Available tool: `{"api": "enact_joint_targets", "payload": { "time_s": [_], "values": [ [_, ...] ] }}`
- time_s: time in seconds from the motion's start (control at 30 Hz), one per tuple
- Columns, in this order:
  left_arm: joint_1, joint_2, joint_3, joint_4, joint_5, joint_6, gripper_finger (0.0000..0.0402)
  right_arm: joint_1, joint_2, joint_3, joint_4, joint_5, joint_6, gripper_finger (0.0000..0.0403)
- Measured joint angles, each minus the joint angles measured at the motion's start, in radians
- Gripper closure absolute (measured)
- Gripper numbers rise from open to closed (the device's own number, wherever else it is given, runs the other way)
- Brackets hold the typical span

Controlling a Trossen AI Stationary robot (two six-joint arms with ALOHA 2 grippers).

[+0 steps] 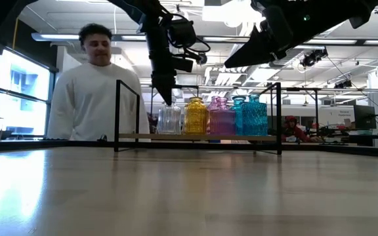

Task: Sort vases onto shelf
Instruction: Put the top transparent vase on the shelf aligned with the other transparent vase, then put the transparent vase on the shelf aligned with the other transparent vases

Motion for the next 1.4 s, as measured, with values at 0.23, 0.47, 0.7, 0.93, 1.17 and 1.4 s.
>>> {"api": "enact_joint_targets", "payload": {
  "time_s": [0.23, 0.47, 0.7, 0.93, 1.17, 1.4],
  "values": [
    [0.0, 0.0, 0.0, 0.0, -0.003, 0.0, 0.0323, 0.0, 0.0, 0.0, 0.0, 0.0, 0.0, 0.0399],
    [-0.001, 0.0, 0.033, -0.014, -0.003, 0.003, 0.0287, 0.0, 0.0, 0.0, 0.0, 0.0, 0.0, 0.0399],
    [-0.015, -0.001, 0.085, -0.042, -0.003, 0.002, 0.0266, 0.0, 0.0, 0.0, 0.0, -0.003, 0.0, 0.0399],
    [-0.042, -0.066, 0.098, -0.026, 0.056, -0.067, 0.0318, 0.002, 0.0, 0.0, -0.009, -0.007, 0.0, 0.0399],
    [-0.095, -0.28, -0.175, 0.24, 0.178, -0.199, 0.0393, 0.005, 0.001, 0.0, -0.003, -0.008, -0.008, 0.0399],
    [-0.232, -0.526, -0.51, 0.532, 0.19, -0.283, 0.04, 0.0, 0.054, -0.002, 0.116, -0.075, -0.051, 0.0399]
  ]
}}
